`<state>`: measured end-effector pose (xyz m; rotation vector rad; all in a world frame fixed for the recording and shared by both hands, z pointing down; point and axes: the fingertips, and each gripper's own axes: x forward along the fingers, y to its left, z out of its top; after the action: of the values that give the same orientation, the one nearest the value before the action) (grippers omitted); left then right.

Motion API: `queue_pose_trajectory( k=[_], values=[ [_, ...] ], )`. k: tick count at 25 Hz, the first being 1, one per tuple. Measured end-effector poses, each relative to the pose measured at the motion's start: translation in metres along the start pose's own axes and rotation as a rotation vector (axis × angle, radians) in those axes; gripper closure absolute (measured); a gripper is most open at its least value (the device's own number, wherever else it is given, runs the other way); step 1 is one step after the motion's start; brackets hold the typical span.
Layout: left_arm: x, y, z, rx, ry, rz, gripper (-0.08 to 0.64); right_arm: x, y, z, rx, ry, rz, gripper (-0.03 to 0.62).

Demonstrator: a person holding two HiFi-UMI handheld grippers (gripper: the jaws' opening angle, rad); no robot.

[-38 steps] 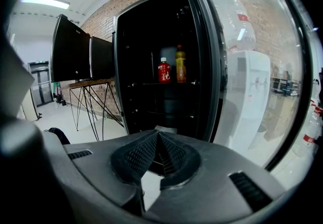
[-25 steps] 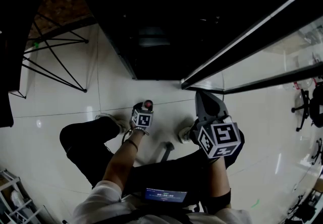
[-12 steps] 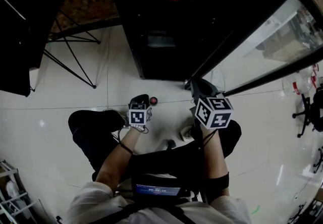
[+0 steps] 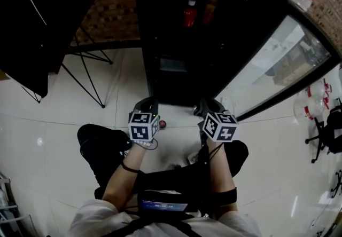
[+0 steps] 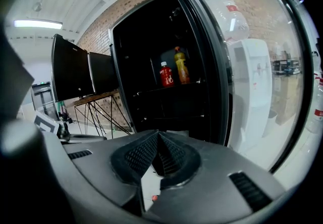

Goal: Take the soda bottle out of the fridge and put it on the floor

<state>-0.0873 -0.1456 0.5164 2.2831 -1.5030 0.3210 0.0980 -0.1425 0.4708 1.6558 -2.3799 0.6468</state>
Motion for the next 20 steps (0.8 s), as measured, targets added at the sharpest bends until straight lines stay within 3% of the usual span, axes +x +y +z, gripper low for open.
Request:
queue_pose_trajectory(
  k=[4, 8, 13, 20],
  values=[
    [-0.019, -0.007, 0.053, 0.043, -0.083, -0.004, 0.558, -0.007, 0.004, 0.011, -0.005, -0.039, -0.003, 0.575],
    [-0.031, -0.012, 0.078, 0.053, -0.118, -0.006, 0.558, -0.013, 0.007, 0.018, -0.003, -0.064, 0.004, 0.575],
    [-0.035, -0.014, 0.081, 0.047, -0.118, -0.008, 0.558, -0.022, 0.012, 0.033, -0.015, -0.122, 0.01, 0.577],
    [-0.035, -0.009, 0.079, 0.038, -0.108, -0.001, 0.558, -0.033, 0.019, 0.049, -0.133, -0.173, -0.026, 0.578]
  ],
)
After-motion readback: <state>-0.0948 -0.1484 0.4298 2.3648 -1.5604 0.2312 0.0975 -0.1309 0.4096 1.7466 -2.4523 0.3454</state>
